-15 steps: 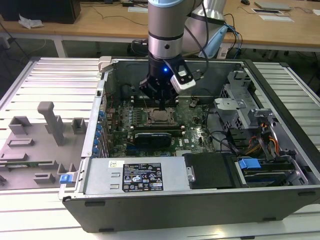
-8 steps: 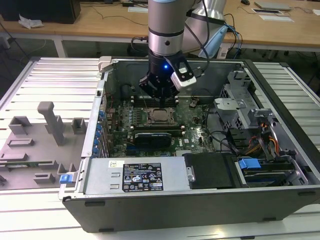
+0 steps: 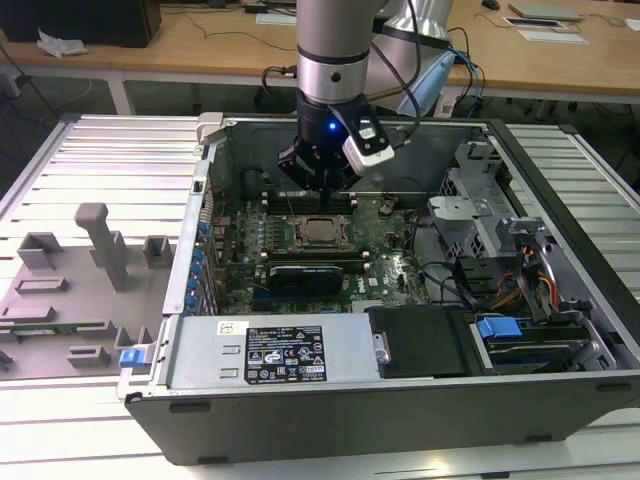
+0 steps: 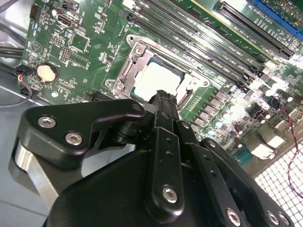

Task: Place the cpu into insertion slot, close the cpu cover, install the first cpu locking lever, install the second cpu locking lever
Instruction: 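Install the first cpu locking lever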

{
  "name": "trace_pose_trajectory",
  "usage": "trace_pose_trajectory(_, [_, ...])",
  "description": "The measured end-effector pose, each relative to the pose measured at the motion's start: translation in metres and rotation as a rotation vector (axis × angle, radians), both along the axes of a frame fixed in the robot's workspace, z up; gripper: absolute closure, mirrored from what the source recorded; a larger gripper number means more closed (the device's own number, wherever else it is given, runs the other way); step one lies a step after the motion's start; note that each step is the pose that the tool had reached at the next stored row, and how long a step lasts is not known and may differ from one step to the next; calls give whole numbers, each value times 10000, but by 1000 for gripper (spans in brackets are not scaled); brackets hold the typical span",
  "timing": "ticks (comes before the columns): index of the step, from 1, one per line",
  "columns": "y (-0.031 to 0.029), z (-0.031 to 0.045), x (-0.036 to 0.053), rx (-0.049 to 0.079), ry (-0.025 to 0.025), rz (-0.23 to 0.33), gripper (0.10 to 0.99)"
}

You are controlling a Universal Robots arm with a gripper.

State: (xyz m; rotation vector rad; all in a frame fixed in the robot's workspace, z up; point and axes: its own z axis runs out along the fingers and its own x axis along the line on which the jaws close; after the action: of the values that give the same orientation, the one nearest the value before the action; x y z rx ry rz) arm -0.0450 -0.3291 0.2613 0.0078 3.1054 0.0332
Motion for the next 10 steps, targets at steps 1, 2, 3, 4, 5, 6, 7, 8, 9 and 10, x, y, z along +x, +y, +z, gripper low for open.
trace_pose_trajectory(1, [0,0,0,1,-1,1,980])
trace_pose_trajectory(2, [0,0,0,1,0,1,980])
trace_pose_trajectory(3, [0,0,0,0,0,1,980])
trace_pose_trajectory(4, [1,1,-6,-2,1,7,980])
trace_pose_trajectory(5, [3,1,-25,-1,1,22,980])
trace_pose_trajectory(6, [4,0,-40,-2,1,36,980])
trace_pose_trajectory(7, [5,0,-54,-1,1,48,980])
trace_pose_trajectory(8, [6,-1,-74,0,1,60,980])
trace_pose_trajectory(9, [6,0,-92,0,1,71,980])
trace_pose_trajectory(10, [7,-1,-111,3,-1,81,980])
